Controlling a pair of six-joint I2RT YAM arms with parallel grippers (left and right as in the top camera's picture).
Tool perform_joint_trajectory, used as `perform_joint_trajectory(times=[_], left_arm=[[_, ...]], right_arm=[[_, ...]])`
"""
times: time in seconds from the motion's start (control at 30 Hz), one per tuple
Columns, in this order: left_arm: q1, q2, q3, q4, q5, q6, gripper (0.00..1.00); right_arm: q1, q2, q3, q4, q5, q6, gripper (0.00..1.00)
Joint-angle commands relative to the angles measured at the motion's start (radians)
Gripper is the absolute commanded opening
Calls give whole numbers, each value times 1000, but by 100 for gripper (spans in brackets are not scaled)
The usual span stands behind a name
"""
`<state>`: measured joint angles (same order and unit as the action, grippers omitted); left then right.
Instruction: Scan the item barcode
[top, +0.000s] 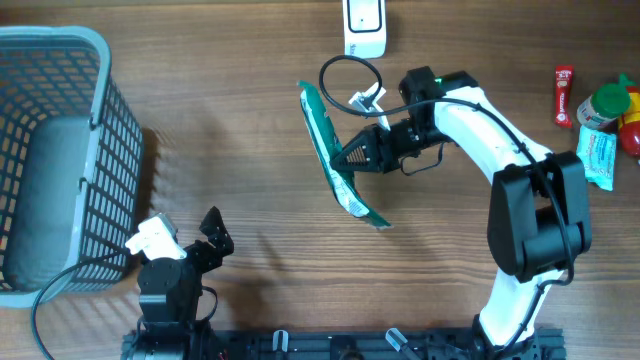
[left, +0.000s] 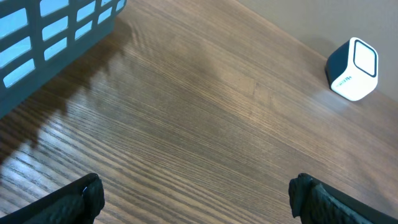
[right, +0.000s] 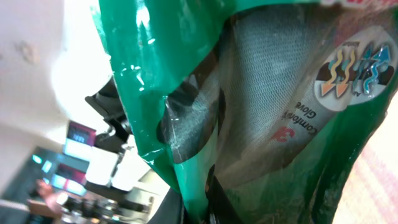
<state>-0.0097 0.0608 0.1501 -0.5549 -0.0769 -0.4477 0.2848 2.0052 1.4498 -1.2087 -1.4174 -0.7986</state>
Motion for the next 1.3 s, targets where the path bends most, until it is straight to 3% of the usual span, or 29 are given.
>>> perform_joint_trajectory(times=[0.0,0.1,0.17,0.2,0.23,0.33,0.37,0.43,0.6,0.9,1.2,1.27], left_arm=[[6,-5,0,-3,8,-5,100],[6,-5,0,-3,8,-5,100],[6,-5,0,-3,8,-5,100],[6,-5,0,-3,8,-5,100],[6,-5,0,-3,8,-5,100],[6,-5,0,-3,8,-5,100],[6,-5,0,-3,8,-5,100],[6,-5,0,-3,9,-5,100],[6,-5,0,-3,8,-5,100],[6,-5,0,-3,8,-5,100],[6,-5,0,-3,8,-5,100],[6,-5,0,-3,8,-5,100]], right_arm=[[18,-12,-26,38,76,-72,4],[44,-11,-61,167,467,402,4],[59,-16,-55,219,586,527,9],[64,-16,-53,242,587,555,32],[69,-16,-53,273,592,588,64],[86,-22,-38,323,678,705,87],[94,-29,-25,317,702,713,100],[123,-56,-6,311,775,742,100],[266,-80,-13,319,1323,968,100],[244,5,-45,416,1325,908,100],[292,141,-49,360,1343,922,100],[291,208,-49,309,1350,938,89]])
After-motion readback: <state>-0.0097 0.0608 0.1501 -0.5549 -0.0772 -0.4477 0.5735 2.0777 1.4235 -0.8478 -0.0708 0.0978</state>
